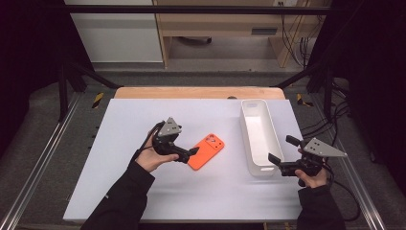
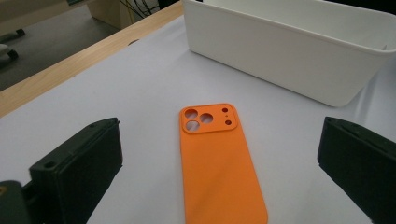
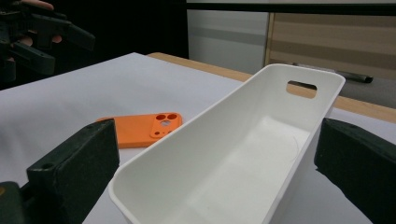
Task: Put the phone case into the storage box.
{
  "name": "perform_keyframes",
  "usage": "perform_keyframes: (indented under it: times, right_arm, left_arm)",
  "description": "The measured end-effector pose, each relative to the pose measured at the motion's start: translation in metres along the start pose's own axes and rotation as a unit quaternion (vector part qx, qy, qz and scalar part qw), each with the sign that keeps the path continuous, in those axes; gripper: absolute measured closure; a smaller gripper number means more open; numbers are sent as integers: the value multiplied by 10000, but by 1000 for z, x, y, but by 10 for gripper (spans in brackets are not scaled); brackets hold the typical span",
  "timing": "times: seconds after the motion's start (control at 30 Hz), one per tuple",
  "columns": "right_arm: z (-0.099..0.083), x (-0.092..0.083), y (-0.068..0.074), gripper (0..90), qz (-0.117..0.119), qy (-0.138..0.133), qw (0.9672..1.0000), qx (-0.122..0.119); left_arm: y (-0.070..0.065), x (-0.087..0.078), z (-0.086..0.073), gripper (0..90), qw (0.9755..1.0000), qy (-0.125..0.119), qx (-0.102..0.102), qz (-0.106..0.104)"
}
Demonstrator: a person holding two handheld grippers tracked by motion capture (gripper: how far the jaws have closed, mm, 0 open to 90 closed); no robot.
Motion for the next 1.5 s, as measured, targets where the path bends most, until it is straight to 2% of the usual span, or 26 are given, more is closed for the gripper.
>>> perform_keyframes:
  times: [0.4,0.87,1.5]
  right_arm:
    - [0,0,0,3,6,-1,10000,-5]
    - [0,0,0,3,16,13,10000,-1]
    - [-1,0,0,3,39,24,10000,7]
  left_arm:
    - [-1,16,9,0,9999,102,-2,-92]
    - [0,39,12,0,9989,425,-49,-168]
    - [-2,70,1,0,9947,948,-150,-360]
Point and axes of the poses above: each handheld gripper's, and its own axes: x roughly forward along the jaws, z roughly out of its top, y roughly to its left, the point moved 5 cm from there along x, roughly forward along the jaws, and after that the axes turned 11 degrees about x, right-handed, at the moved point
